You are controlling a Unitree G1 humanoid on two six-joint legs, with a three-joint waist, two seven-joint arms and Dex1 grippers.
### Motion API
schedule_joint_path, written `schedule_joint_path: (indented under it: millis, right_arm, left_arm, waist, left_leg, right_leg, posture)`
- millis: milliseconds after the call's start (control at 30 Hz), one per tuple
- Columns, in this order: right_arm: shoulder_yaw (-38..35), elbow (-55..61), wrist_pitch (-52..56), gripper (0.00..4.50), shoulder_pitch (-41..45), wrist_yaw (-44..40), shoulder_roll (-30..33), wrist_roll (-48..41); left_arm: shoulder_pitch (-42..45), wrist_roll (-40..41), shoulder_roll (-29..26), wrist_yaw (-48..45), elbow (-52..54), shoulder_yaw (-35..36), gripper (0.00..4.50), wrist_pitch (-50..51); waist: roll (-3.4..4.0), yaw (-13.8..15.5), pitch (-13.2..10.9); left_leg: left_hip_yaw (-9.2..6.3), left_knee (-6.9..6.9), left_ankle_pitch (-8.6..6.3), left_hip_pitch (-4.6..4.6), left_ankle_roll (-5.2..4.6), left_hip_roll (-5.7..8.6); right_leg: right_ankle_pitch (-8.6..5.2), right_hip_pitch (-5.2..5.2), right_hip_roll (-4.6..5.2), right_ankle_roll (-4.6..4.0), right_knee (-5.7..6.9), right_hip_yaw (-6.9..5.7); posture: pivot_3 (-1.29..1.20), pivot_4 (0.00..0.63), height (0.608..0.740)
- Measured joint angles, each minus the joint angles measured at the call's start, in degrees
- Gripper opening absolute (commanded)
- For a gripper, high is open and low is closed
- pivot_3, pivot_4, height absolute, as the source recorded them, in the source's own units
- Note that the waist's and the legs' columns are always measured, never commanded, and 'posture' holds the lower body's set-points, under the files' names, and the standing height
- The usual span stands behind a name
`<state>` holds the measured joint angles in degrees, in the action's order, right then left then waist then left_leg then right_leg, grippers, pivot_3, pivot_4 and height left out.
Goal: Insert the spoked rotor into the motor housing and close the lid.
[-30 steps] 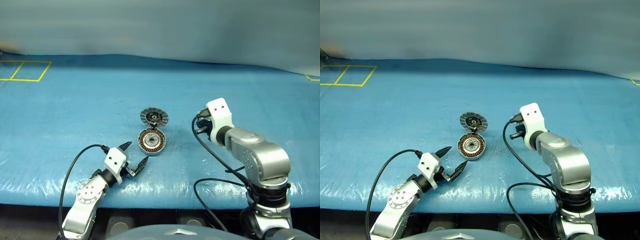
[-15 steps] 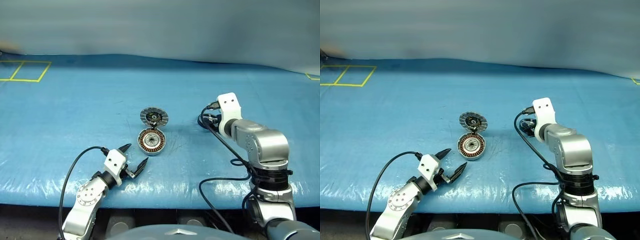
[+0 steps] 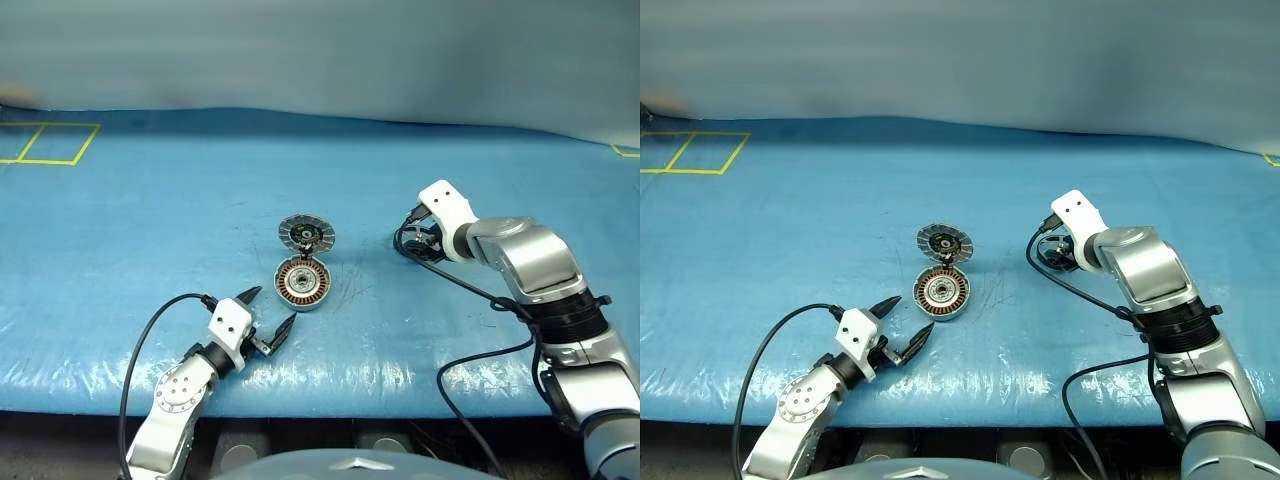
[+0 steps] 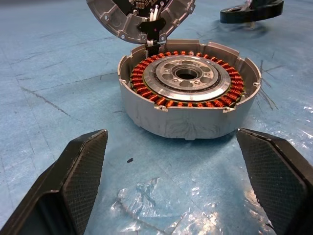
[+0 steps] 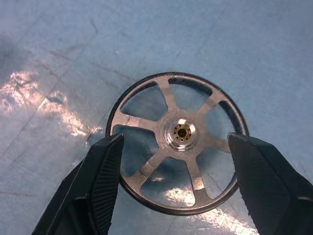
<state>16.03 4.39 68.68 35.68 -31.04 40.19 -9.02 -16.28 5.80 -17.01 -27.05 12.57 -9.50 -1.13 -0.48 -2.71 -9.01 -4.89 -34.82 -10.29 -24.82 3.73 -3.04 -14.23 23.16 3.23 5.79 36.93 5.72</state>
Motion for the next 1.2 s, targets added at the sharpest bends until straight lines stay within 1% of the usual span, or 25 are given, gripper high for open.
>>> schedule_joint_path:
  millis: [167,267,367,467,533,600,767,900,1033,1100,1200]
  right_arm:
    - [5.77,-2.76,-4.11,3.56,1.57,-2.46,2.19,3.48]
    - [8.13,-3.62,-5.67,3.56,1.72,-3.99,2.81,5.17]
    - [8.68,-3.62,-6.19,3.56,1.71,-5.22,2.84,6.10]
    - [8.80,-3.63,-6.24,2.95,1.68,-5.78,2.80,6.51]
    - [8.77,-3.56,-6.20,2.30,1.62,-6.10,2.77,6.72]
    - [8.27,-3.33,-6.11,1.83,1.59,-6.13,2.78,7.00]
    - [8.01,-1.80,-5.87,1.82,0.49,-6.08,2.74,7.69]
    - [7.15,2.89,-5.90,1.82,-2.01,-6.64,4.12,7.66]
    - [7.04,12.74,-8.91,1.82,-4.61,-9.47,9.22,7.47]
    - [6.67,19.38,-10.86,1.81,-5.90,-12.82,14.00,6.64]
    - [5.39,27.00,-13.51,1.81,-8.12,-18.36,19.49,4.42]
  left_arm:
    - [-0.17,-0.16,0.13,0.65,0.00,0.00,4.50,-0.41]
    - [-0.23,-0.17,0.13,0.77,0.00,-0.01,4.50,-0.43]
    - [-0.24,-0.21,0.20,0.82,0.00,-0.02,4.50,-0.43]
    - [-0.23,-0.25,0.43,0.86,0.00,-0.05,4.50,-0.44]
    - [-0.24,-0.33,0.61,0.86,0.00,-0.06,4.50,-0.44]
    - [-0.17,-0.41,0.73,0.85,0.00,-0.07,4.50,-0.44]
    - [-0.13,-0.54,0.81,0.83,0.00,-0.08,4.50,-0.44]
    - [-0.13,-0.65,0.86,0.81,0.00,-0.13,4.50,-0.45]
    - [-0.33,-0.68,0.79,0.82,0.02,-0.08,4.50,-0.45]
    - [-0.34,-0.68,0.68,0.80,0.04,-0.04,4.50,-0.41]
    - [-0.34,-0.67,0.42,0.72,0.04,0.04,4.50,-0.34]
  waist:
    - [0.00,0.05,0.00]
    - [0.00,0.15,-0.01]
    - [0.00,0.16,-0.01]
    - [0.00,0.20,-0.01]
    - [0.00,0.21,-0.01]
    - [-0.02,0.16,0.00]
    - [-0.02,0.24,0.00]
    - [0.01,0.38,-0.02]
    - [0.13,0.52,-0.12]
    - [0.15,0.63,-0.13]
    - [0.12,0.68,-0.14]
  left_leg:
    - [0.00,-0.03,0.00,0.00,0.00,0.00]
    - [0.00,-0.02,0.00,0.00,0.00,0.00]
    - [0.00,-0.02,0.00,0.01,0.00,0.00]
    - [0.00,-0.04,0.00,0.01,0.00,0.00]
    - [0.00,-0.05,0.00,0.02,0.00,0.00]
    - [0.00,-0.06,0.00,0.12,0.01,0.00]
    - [0.00,-0.15,0.00,0.12,0.01,0.00]
    - [0.00,-0.13,-0.01,0.08,0.01,0.00]
    - [0.00,-0.14,-0.01,0.00,0.01,0.01]
    - [0.00,-0.12,-0.02,-0.02,0.01,0.01]
    - [0.00,-0.13,-0.04,0.00,0.02,0.00]
  right_leg:
    - [0.01,-0.01,0.00,0.02,0.00,0.00]
    - [0.01,0.00,0.00,0.02,0.00,0.00]
    - [0.01,-0.01,0.00,0.02,0.01,0.00]
    - [0.02,-0.02,0.00,0.03,0.00,0.00]
    - [0.02,-0.03,0.00,0.03,0.00,0.00]
    - [0.02,-0.13,0.00,0.03,0.00,0.00]
    - [0.02,-0.18,0.00,0.04,0.01,0.00]
    - [0.02,-0.14,0.00,0.04,0.00,0.00]
    - [0.02,-0.05,0.00,0.05,0.00,0.00]
    - [0.01,-0.02,0.00,0.05,0.00,0.00]
    - [0.00,-0.05,0.01,0.05,-0.04,0.00]
  posture:
    - [0.00,0.150,0.740]
    - [0.00,0.150,0.740]
    - [0.00,0.150,0.740]
    - [0.00,0.150,0.740]
    - [0.00,0.150,0.740]
    - [0.00,0.150,0.740]
    - [0.00,0.150,0.740]
    - [0.00,0.150,0.740]
    - [0.00,0.150,0.740]
    - [0.00,0.150,0.740]
    - [0.00,0.150,0.740]
